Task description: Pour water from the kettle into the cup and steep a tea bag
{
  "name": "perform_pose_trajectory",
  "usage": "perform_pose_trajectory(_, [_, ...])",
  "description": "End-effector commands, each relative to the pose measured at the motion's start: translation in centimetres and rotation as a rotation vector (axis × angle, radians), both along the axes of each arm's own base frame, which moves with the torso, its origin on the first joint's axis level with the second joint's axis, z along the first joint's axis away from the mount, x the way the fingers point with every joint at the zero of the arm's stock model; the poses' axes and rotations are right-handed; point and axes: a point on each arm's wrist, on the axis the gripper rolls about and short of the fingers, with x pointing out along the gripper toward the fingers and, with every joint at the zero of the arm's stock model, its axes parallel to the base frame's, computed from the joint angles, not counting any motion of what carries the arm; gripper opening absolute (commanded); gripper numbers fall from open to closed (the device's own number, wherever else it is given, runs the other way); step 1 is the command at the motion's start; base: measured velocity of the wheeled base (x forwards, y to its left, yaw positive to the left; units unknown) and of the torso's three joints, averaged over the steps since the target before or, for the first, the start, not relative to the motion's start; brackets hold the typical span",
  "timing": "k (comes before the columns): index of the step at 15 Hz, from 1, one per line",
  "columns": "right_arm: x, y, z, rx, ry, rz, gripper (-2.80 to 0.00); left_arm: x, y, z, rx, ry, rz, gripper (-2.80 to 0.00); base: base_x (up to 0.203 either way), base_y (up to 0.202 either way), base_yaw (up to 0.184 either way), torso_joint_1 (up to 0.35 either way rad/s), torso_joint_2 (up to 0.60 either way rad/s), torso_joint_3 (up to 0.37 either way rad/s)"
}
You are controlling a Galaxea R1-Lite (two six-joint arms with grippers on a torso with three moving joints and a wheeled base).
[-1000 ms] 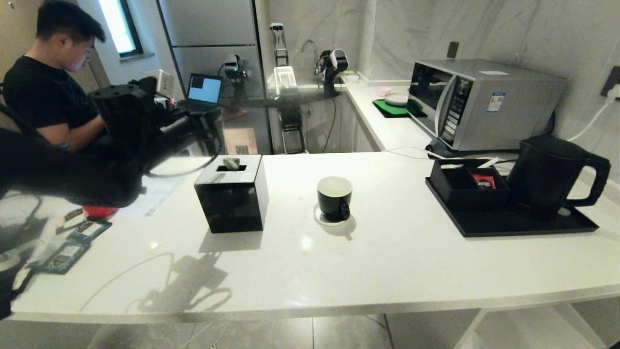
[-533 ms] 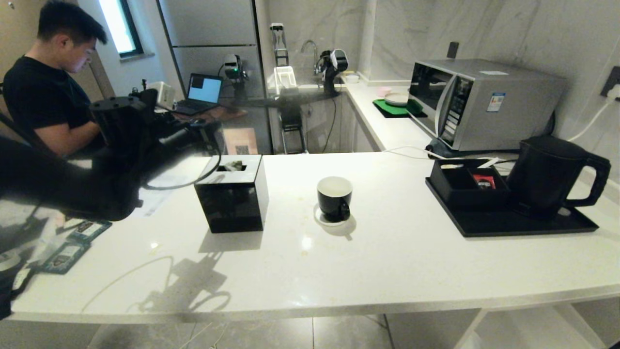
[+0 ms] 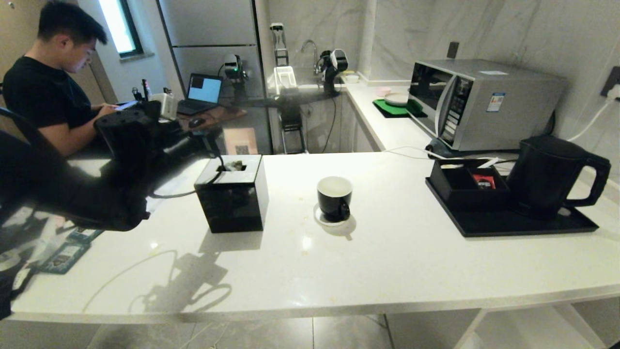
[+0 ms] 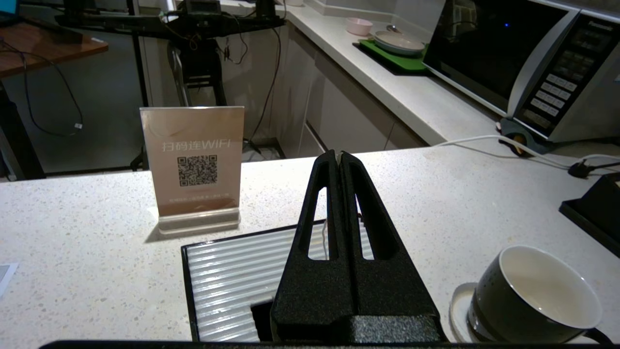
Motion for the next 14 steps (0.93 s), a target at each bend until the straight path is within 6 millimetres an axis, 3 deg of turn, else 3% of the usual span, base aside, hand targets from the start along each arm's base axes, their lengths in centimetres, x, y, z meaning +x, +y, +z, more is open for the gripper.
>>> perform_pose_trajectory(1, [0.0, 0.0, 0.0, 0.000, 0.001, -0.001, -2.80, 0.6, -0.1, -0.5, -0.002, 0.000, -0.004, -2.80, 0.000, 0.000, 0.000, 0.000, 0.00, 0.000])
perform_pose_trajectory(7, [0.0, 0.0, 0.0, 0.000, 0.001, 0.001, -2.80, 2.1, -1.8, 3.3, -0.019, -0.145, -0.045, -2.80, 0.000, 0.000, 0.000, 0.000, 0.00, 0.000])
perform_pose_trajectory(10, [0.0, 0.0, 0.0, 0.000, 0.001, 0.000, -2.80, 1.8, -3.1, 3.3, -0.022, -0.141, -0.076, -2.80, 0.000, 0.000, 0.000, 0.000, 0.00, 0.000])
perform_pose_trajectory(14, [0.0, 0.0, 0.0, 0.000, 0.001, 0.001, -2.80, 1.7, -2.3, 1.5, -0.014, -0.084, -0.056, -2.80, 0.000, 0.000, 0.000, 0.000, 0.00, 0.000])
